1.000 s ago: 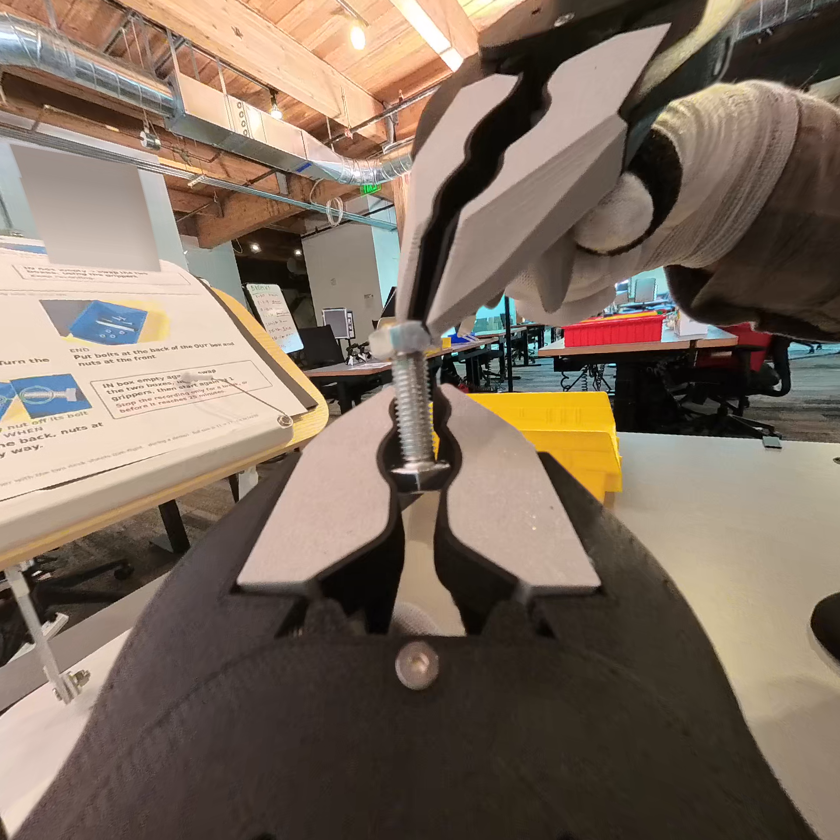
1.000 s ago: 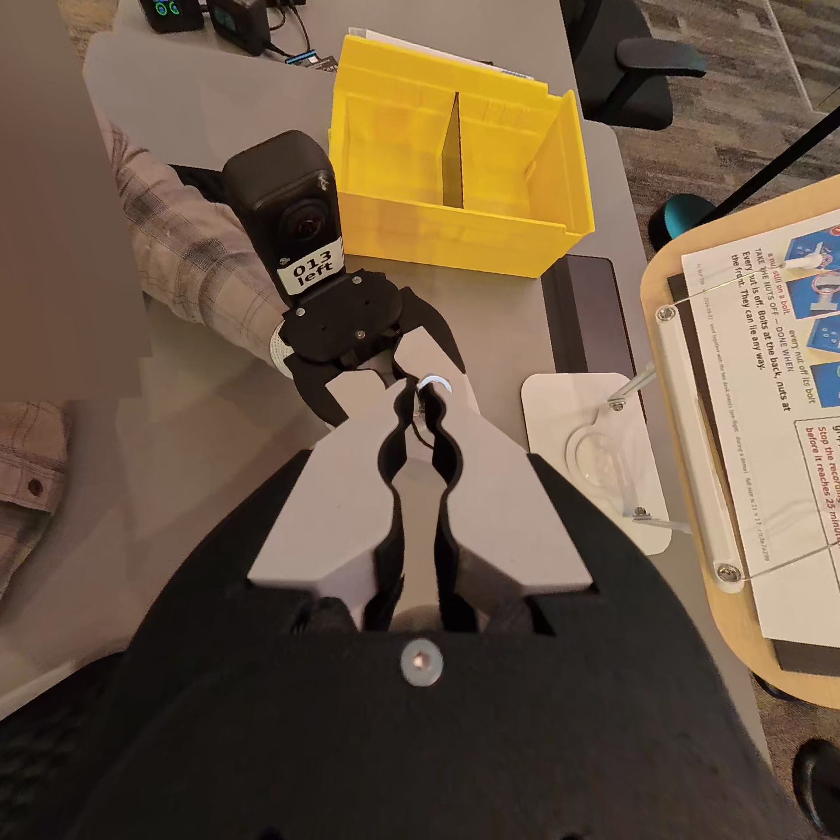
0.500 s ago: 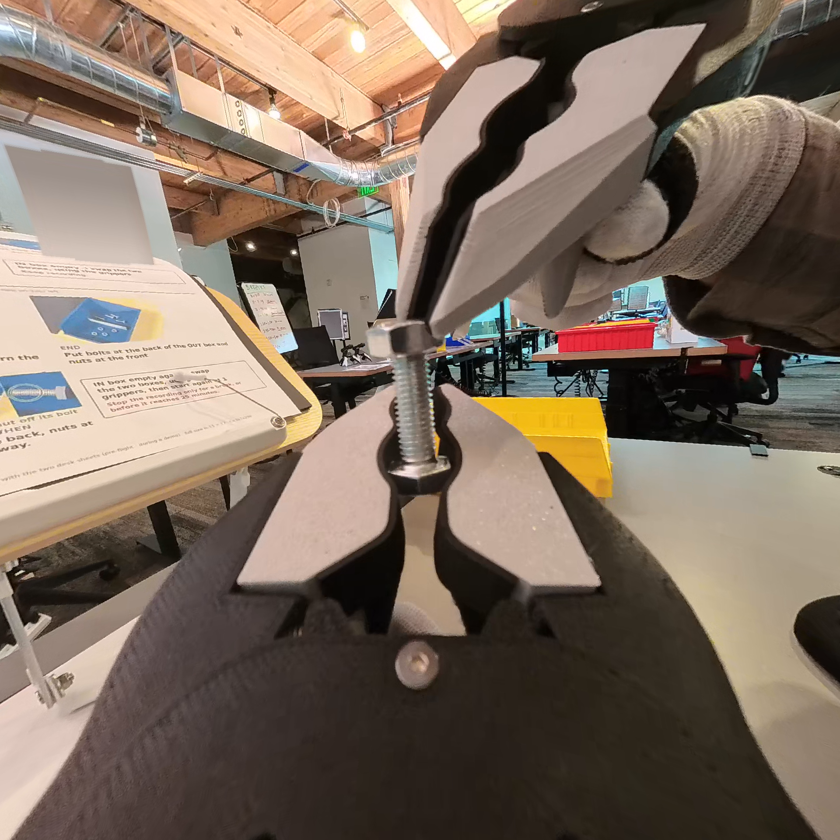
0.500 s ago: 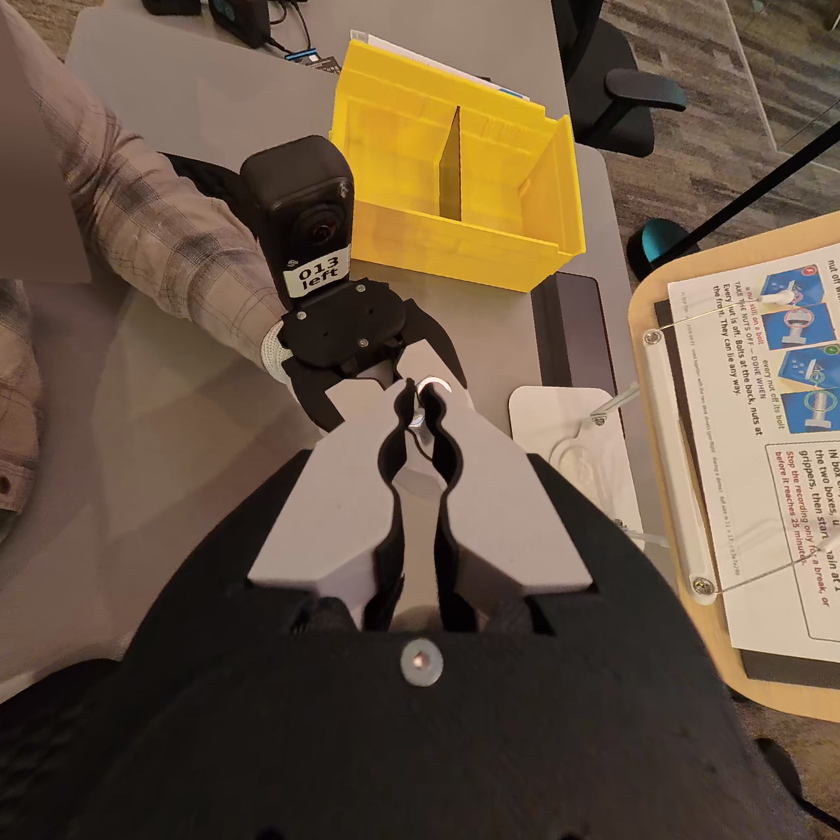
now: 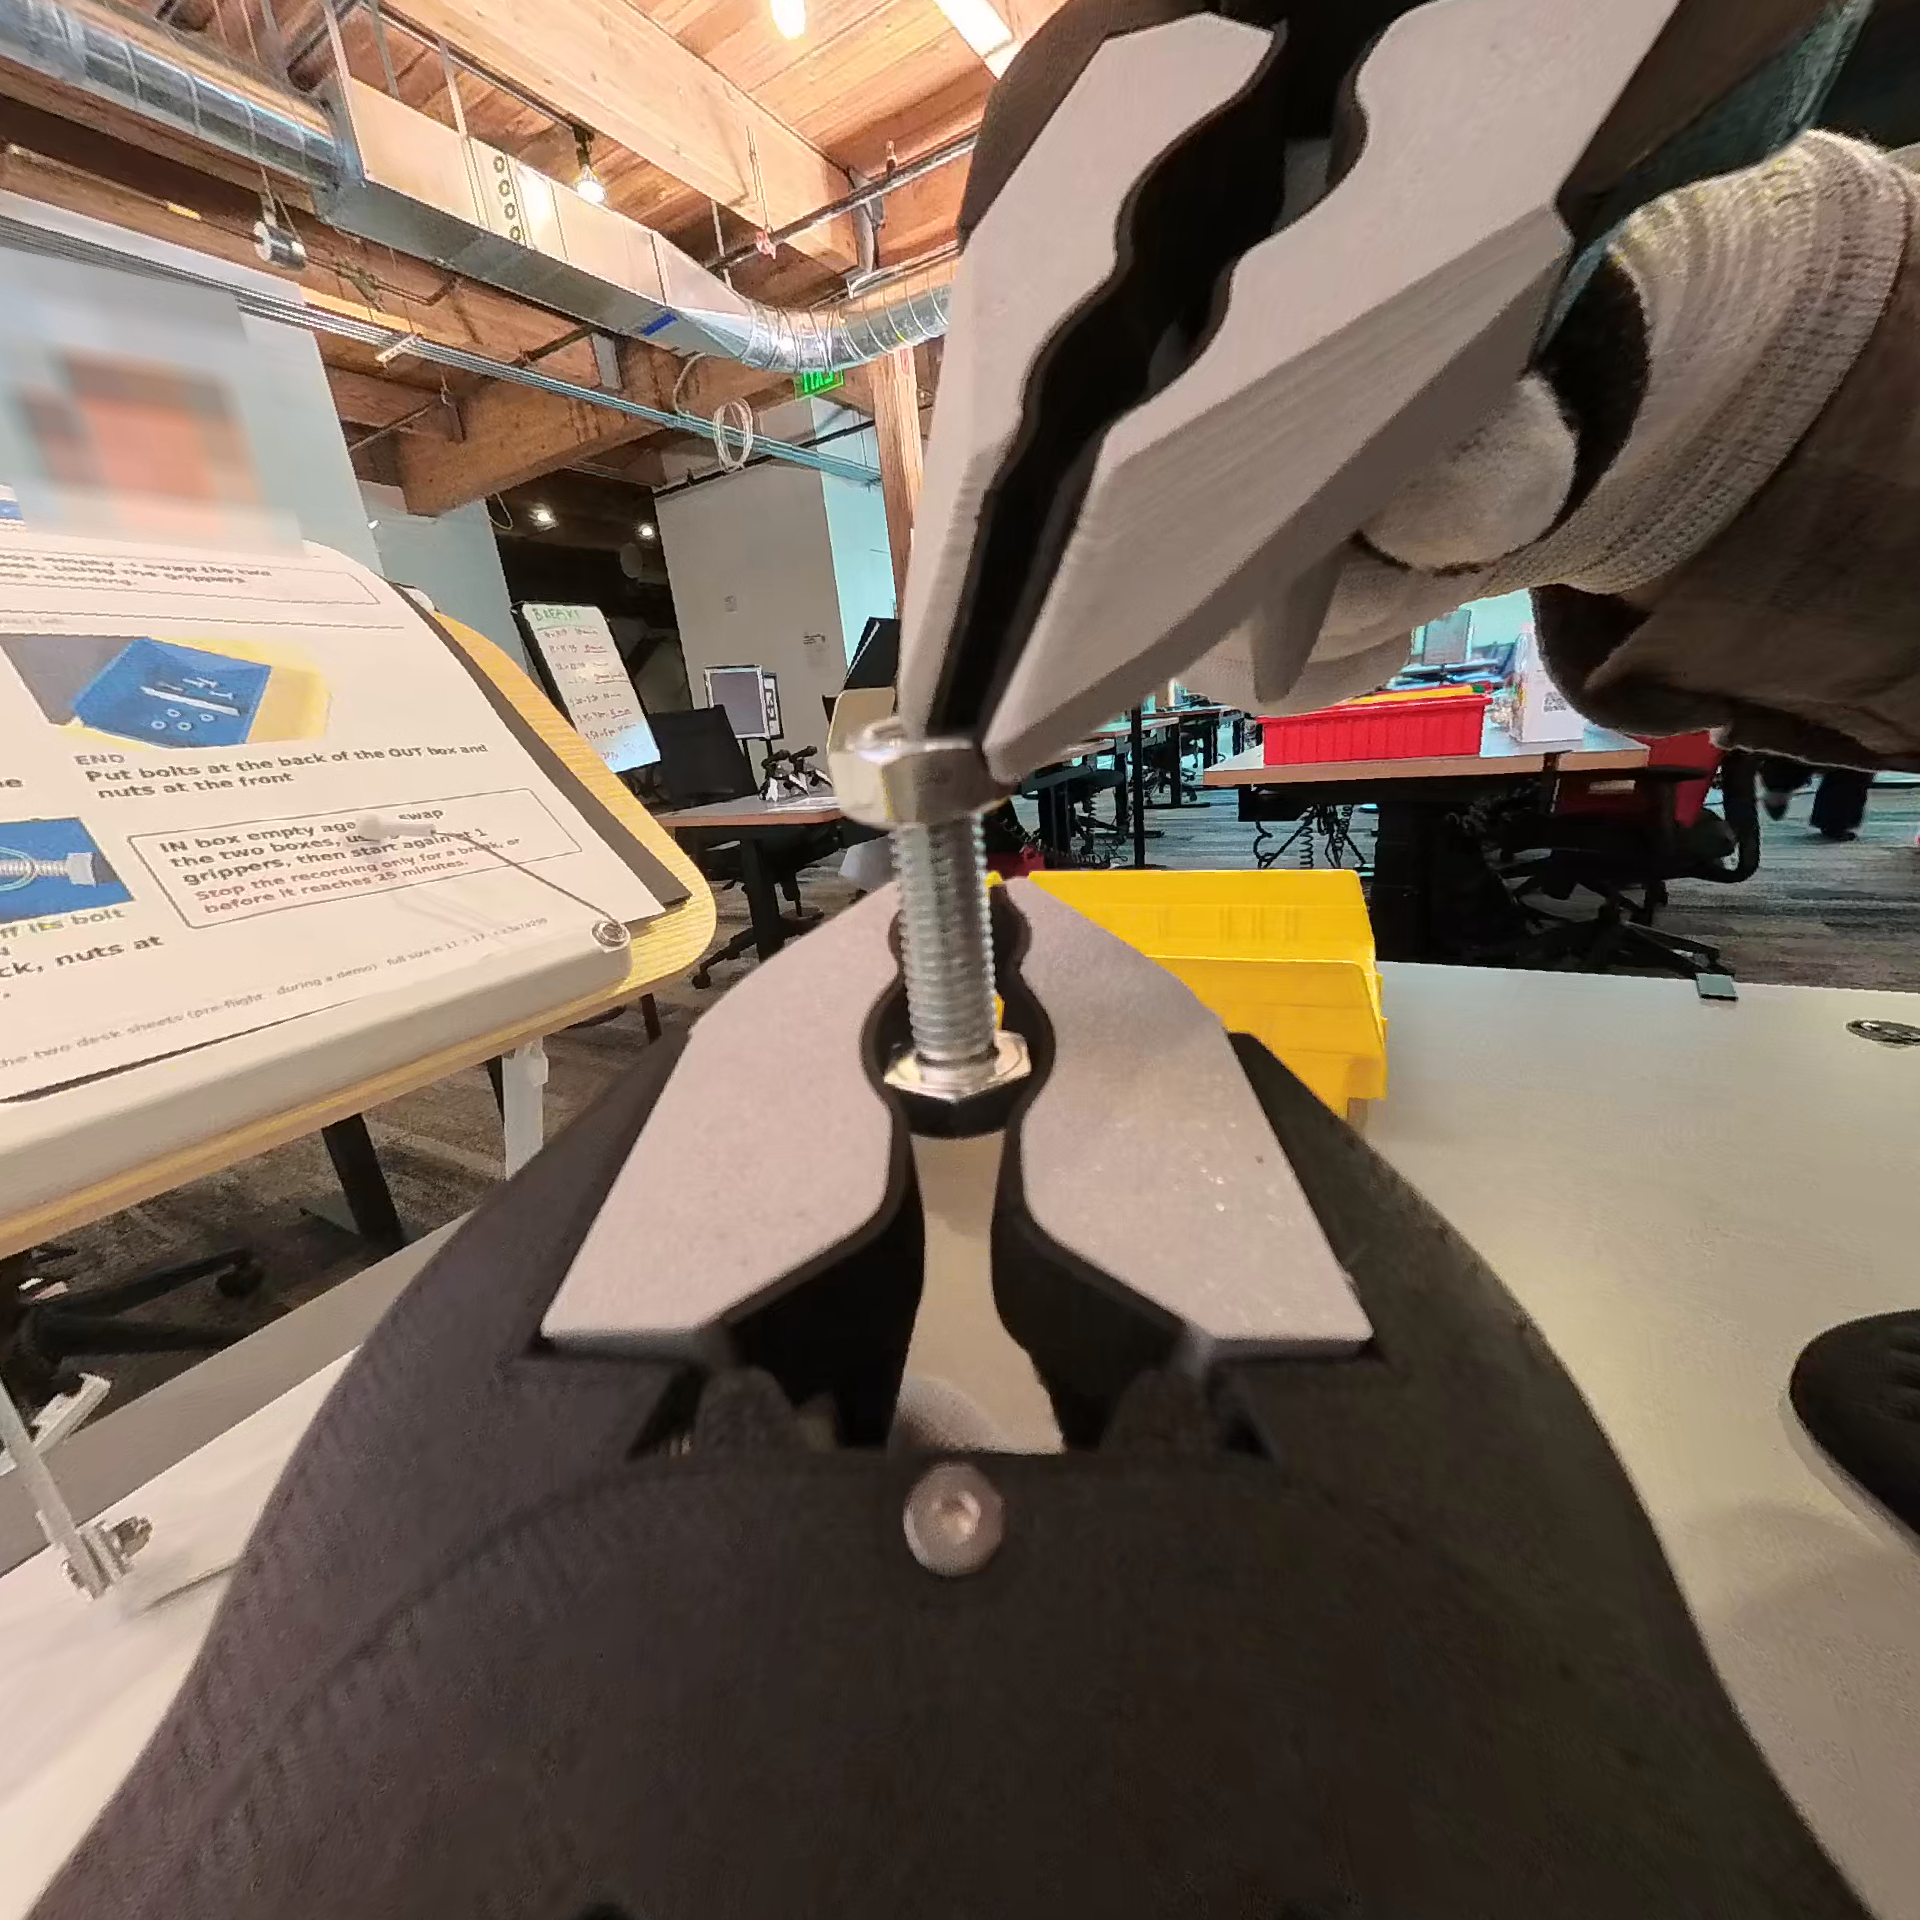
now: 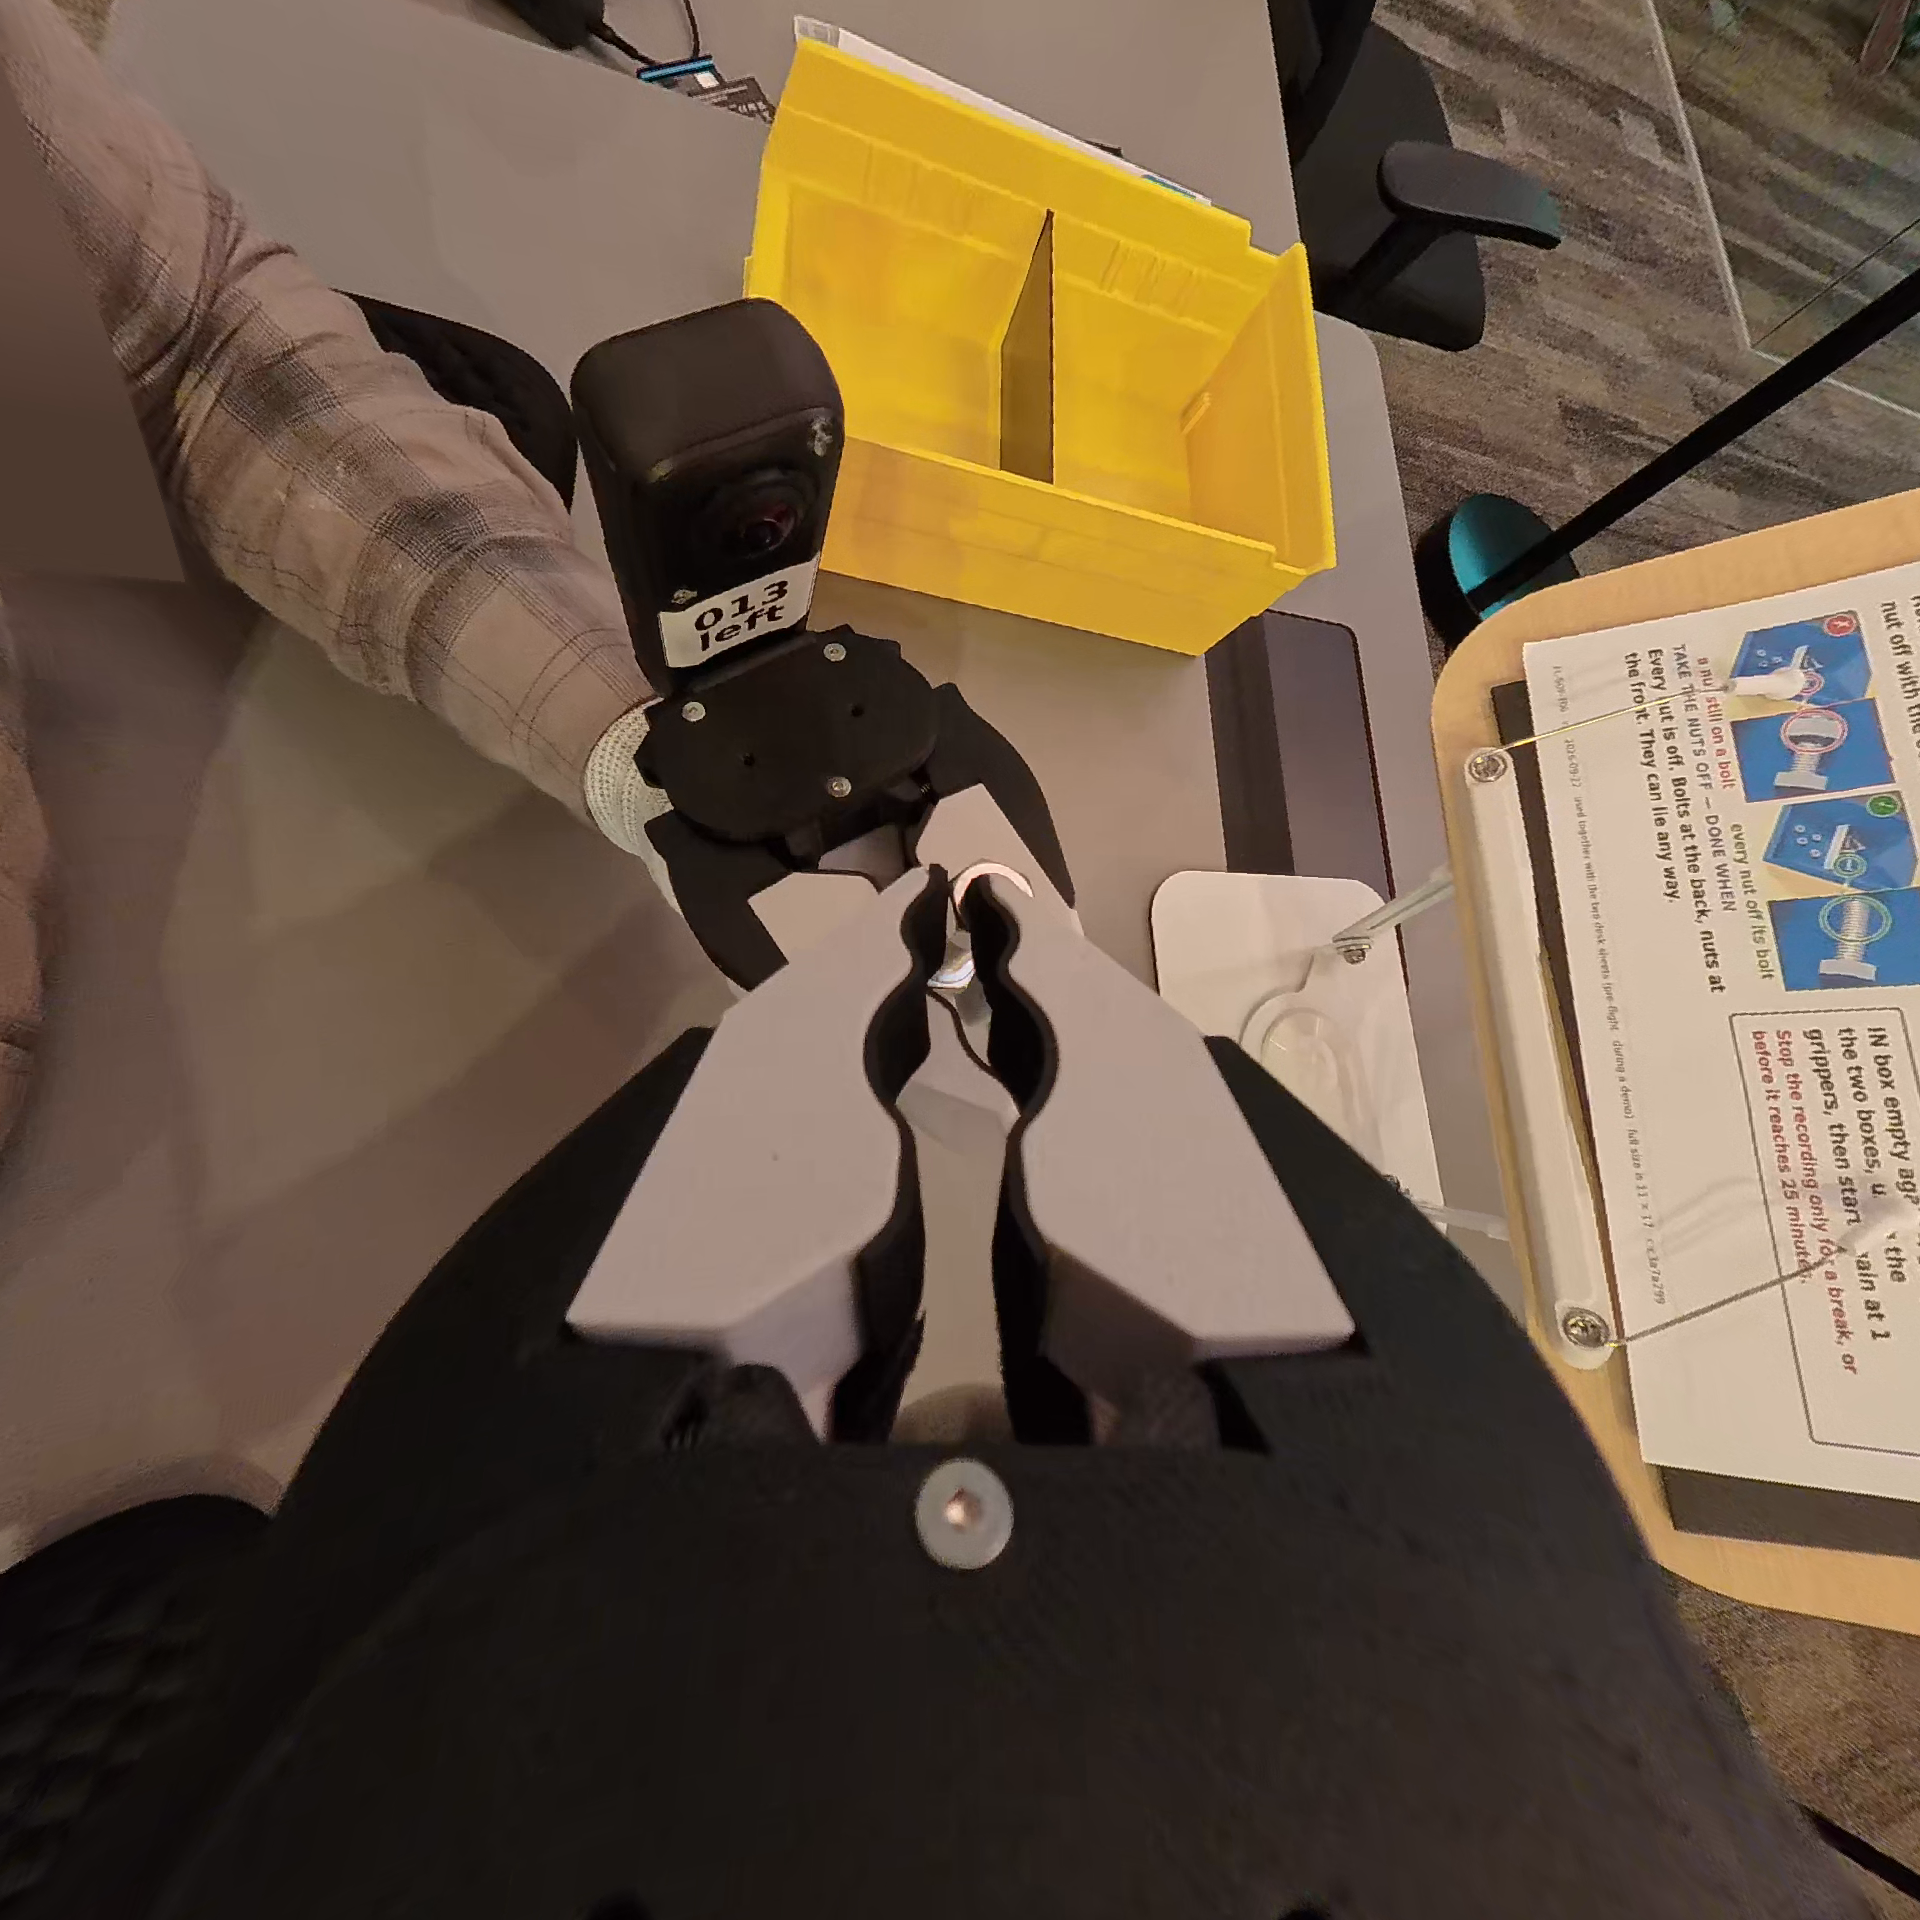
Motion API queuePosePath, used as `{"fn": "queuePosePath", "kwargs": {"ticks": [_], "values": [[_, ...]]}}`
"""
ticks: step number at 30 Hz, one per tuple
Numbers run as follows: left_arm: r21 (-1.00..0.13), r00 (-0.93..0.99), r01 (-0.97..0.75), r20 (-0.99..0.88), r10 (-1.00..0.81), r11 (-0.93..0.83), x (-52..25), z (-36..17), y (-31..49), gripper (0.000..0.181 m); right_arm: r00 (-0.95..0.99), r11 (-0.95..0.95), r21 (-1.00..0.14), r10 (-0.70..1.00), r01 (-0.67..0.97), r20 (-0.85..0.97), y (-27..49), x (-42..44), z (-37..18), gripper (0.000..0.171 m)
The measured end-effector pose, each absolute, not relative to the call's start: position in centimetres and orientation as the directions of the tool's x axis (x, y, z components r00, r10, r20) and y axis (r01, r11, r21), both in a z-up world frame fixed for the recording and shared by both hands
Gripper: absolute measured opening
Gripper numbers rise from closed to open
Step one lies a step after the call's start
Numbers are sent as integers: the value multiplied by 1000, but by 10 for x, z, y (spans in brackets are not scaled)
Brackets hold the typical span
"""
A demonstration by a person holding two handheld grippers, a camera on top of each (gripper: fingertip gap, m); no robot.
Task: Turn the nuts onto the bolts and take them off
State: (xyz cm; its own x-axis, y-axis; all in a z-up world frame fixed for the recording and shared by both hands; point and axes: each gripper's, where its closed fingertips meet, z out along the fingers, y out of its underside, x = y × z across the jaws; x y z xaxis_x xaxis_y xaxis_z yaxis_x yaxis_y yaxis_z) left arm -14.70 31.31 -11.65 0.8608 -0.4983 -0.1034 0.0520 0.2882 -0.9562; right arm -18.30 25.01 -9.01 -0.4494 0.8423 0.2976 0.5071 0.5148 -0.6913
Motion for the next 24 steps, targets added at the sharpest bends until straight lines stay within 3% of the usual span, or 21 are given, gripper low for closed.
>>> {"fn": "queuePosePath", "kwargs": {"ticks": [24], "values": [[-958,869,24,-122,-480,287,-147,-119,314,10,-426,491,-699,858,519,286,255,-180,-93,5]]}}
